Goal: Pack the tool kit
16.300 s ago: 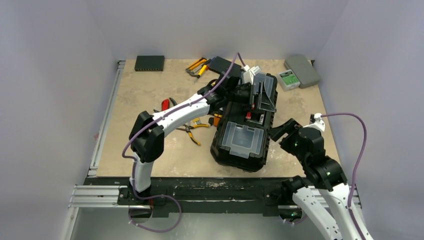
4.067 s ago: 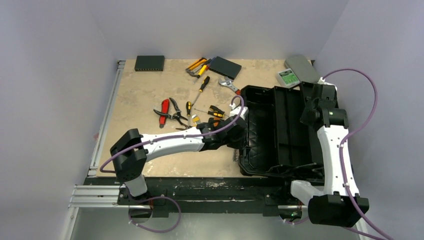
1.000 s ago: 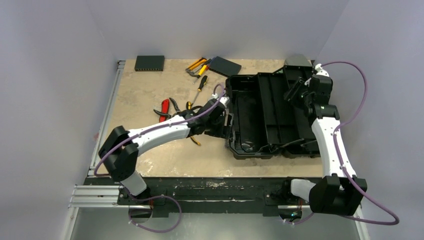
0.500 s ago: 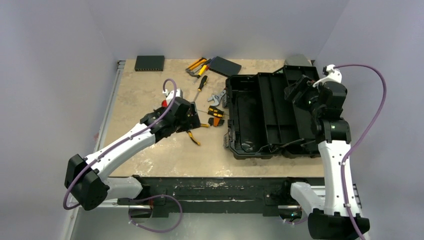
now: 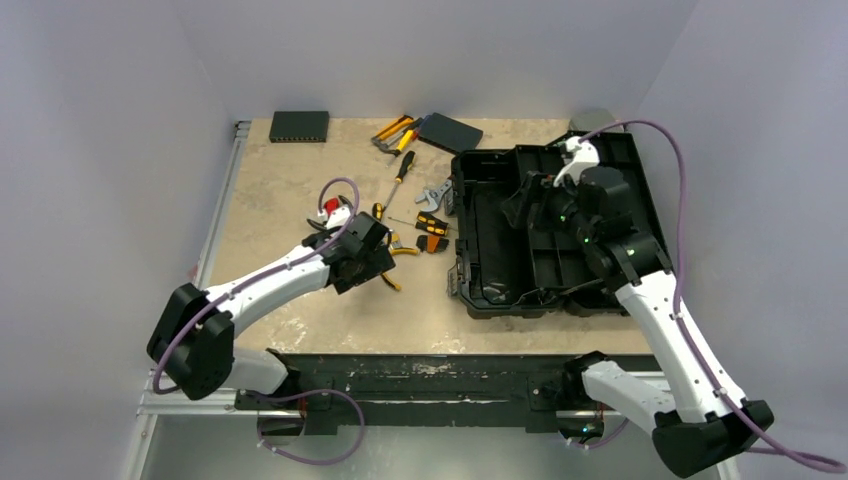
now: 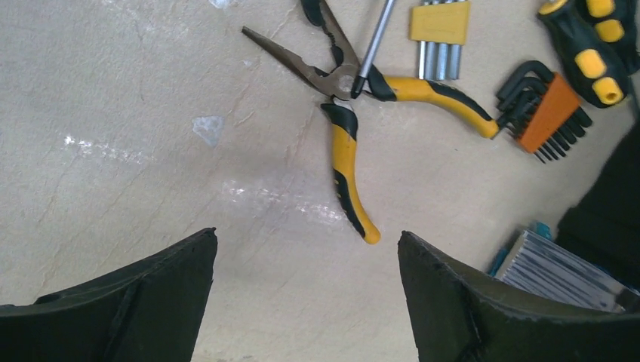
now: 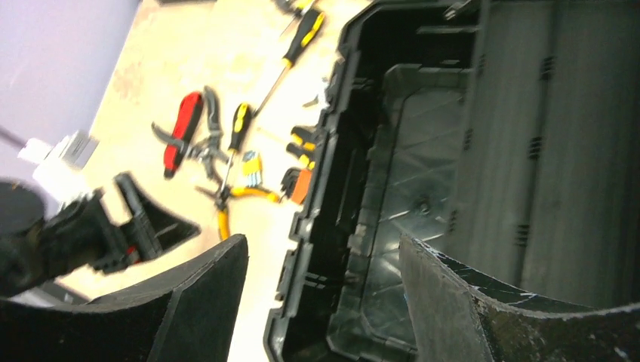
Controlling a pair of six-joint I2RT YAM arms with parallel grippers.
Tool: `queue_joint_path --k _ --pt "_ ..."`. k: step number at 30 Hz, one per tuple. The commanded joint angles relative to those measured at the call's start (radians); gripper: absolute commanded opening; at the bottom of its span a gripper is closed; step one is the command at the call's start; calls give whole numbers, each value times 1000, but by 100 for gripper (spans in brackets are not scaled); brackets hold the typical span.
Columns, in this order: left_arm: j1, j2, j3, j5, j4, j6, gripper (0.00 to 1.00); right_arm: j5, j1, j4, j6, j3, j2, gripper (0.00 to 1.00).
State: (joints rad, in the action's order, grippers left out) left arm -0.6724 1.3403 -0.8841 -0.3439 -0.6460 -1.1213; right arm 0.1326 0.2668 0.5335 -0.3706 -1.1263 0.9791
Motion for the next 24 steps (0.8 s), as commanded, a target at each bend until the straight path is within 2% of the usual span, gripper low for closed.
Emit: queue_joint_path --k 1,6,18,20,24 --pt "15 79 -50 -7 15 -46 86 -122 168 -20 -17 37 -20 70" --pt "24 154 -70 -12 23 -78 82 -131 250 -69 -61 121 -77 69" --pt "39 387 -196 102 14 -72 73 -196 257 -59 -47 160 -128 69" --pt "39 432 -240 115 -20 -77 68 -197 258 -62 -48 159 -128 68" --pt "39 483 -281 98 -97 -110 47 -198 256 -65 -57 162 -139 68"
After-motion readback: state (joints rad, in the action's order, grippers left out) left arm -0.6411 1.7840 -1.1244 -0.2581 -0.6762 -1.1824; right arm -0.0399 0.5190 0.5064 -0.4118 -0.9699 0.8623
